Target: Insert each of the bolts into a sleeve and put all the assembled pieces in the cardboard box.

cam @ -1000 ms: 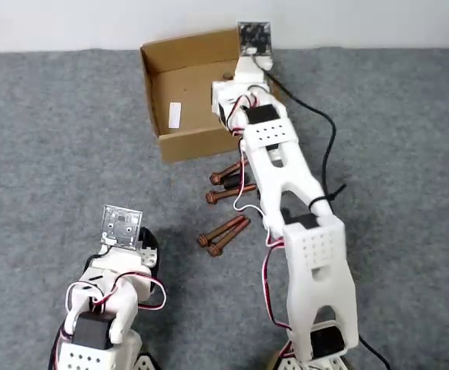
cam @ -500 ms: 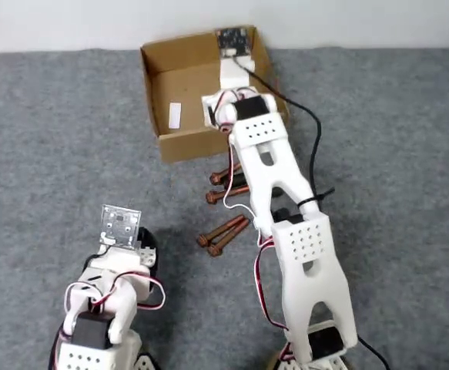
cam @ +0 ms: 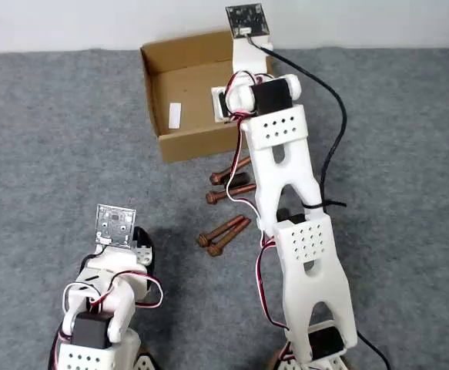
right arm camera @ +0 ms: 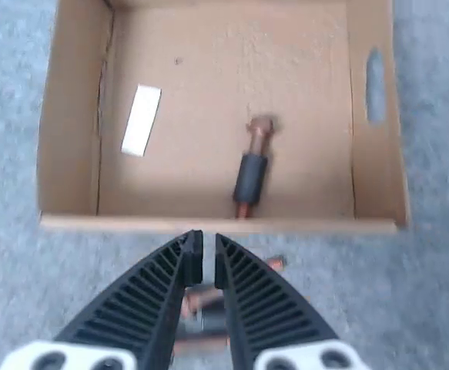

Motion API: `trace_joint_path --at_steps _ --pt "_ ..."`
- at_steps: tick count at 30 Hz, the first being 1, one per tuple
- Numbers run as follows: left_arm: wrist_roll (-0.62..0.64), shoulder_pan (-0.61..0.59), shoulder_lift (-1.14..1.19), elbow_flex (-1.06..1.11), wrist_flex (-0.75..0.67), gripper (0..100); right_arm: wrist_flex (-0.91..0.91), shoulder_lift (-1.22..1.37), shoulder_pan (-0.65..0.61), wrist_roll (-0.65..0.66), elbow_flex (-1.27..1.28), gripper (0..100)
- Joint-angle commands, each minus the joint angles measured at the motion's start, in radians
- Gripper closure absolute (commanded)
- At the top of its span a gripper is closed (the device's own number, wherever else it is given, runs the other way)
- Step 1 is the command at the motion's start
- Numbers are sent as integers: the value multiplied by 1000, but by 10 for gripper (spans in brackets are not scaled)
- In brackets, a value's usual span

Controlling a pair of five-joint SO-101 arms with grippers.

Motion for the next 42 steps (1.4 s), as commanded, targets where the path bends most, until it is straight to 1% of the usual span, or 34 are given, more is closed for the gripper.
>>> trace_joint_path --at_steps 1,6,10,13,17,20,23,24,27,29,31,36,42 --pt "-3 -6 -5 -5 2 995 61 -27 -1 15 -92 990" --pt "-3 -6 -5 -5 3 995 62 -84 -7 17 -43 991" --pt "-3 -6 -5 -5 3 995 62 -202 -4 17 118 991" --pt "-3 -6 -5 -5 5 995 62 -343 -1 12 376 991" --pt "-3 -6 -5 -5 5 995 61 -558 -5 18 825 987" --pt "-3 -8 -5 -5 6 995 58 -668 -7 95 1109 986" --pt "-3 -8 -5 -5 6 995 54 -702 -7 137 1275 968" --pt "-3 -8 -5 -5 6 995 53 -702 -4 138 1306 944" --pt "-3 -8 -5 -5 6 995 47 -688 -2 140 1344 832" --pt "-3 -8 -5 -5 6 995 41 -654 -2 166 1344 775" --pt "-3 -8 -5 -5 6 995 30 -608 -2 199 1344 779" --pt "-3 -8 -5 -5 6 995 -33 -501 1 244 1344 839" --pt "-3 -8 -5 -5 6 995 -119 -440 1 308 1344 846"
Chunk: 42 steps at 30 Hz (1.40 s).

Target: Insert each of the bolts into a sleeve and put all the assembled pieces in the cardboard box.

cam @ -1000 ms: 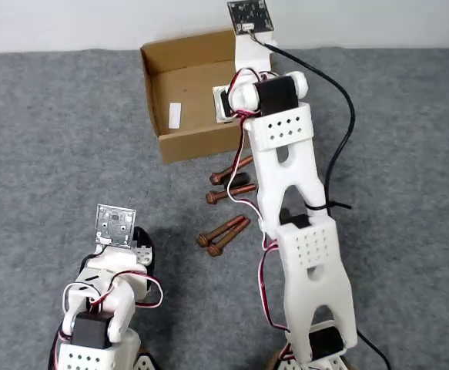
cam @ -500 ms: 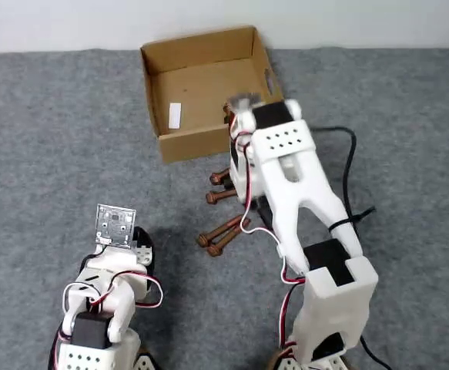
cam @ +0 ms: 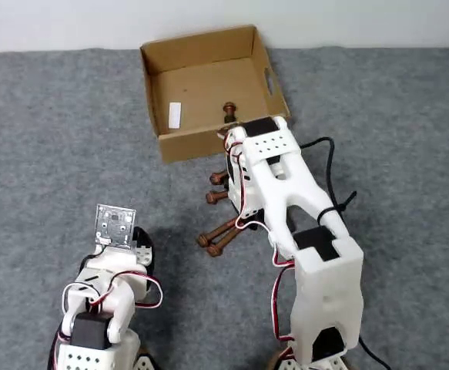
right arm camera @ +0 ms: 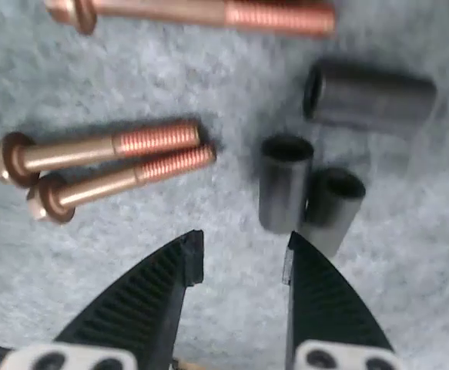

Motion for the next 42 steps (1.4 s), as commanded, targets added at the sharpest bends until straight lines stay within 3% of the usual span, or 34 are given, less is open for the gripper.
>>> trace_joint_path --at_steps 1,12,23,29,35,42 --pt "-3 -8 -5 -5 6 995 -47 5 4 40 -5 846" --pt "-3 -8 -5 -5 6 995 -128 13 71 110 -2 847" --pt "-3 -8 -5 -5 6 995 -119 119 35 104 -2 849" --pt "-3 -6 -5 -5 6 995 -120 130 38 101 -6 989" --pt "-2 -6 -5 -5 3 995 -102 7 35 18 -6 990" --pt "123 2 -5 -5 6 994 127 -223 44 -161 -6 991"
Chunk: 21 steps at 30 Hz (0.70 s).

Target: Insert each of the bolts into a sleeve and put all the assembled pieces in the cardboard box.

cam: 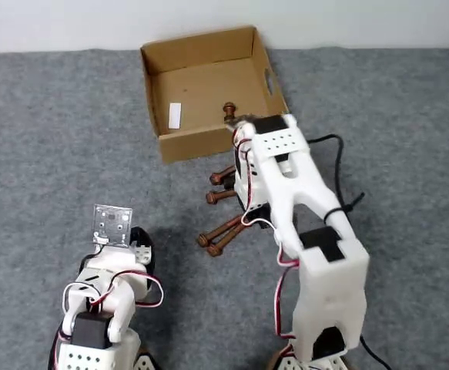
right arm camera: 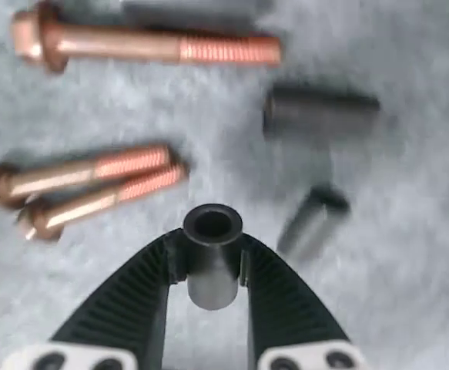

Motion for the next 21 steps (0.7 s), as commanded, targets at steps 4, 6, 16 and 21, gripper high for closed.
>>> trace_joint_path --at_steps 4,6,16,21 --pt "64 2 -5 -5 8 994 116 -315 53 -181 31 991" --pt "66 2 -8 -5 2 993 116 -421 70 -186 89 991" --pt "66 0 -5 -99 5 992 27 -975 125 -367 565 991" --pt "63 31 -2 -197 9 992 -71 -1170 217 -430 770 991"
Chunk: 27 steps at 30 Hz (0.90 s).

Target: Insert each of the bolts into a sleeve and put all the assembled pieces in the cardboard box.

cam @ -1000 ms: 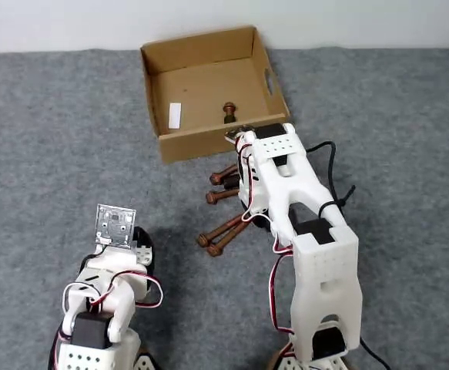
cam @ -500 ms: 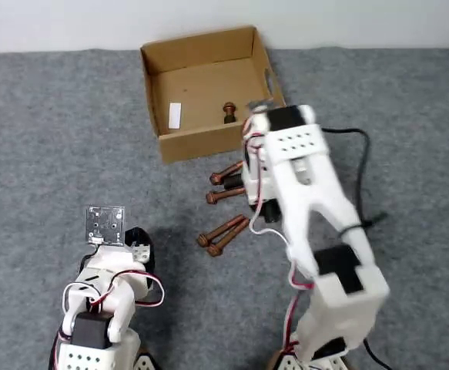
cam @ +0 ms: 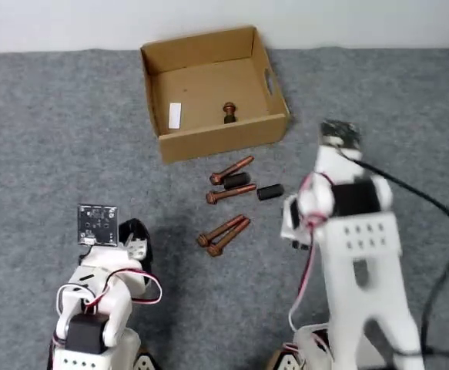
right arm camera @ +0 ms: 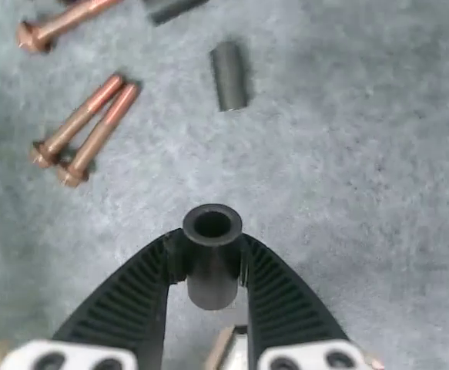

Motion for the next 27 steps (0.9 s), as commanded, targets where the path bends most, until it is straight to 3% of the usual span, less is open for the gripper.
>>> trace_joint_path --at_steps 1,6,12,17,23,27 --pt "5 48 3 -99 21 992 -59 -151 65 -63 118 991" --pt "5 106 149 -174 37 992 -82 -300 162 -78 255 991" --pt "5 192 508 -403 87 992 -87 -443 246 -77 373 991" --pt "2 313 818 -573 152 992 -127 -561 260 -68 457 991" --pt "-103 390 1063 -722 155 991 -176 -733 260 -8 555 991" --pt "-104 387 1158 -800 158 897 -205 -840 260 41 611 991"
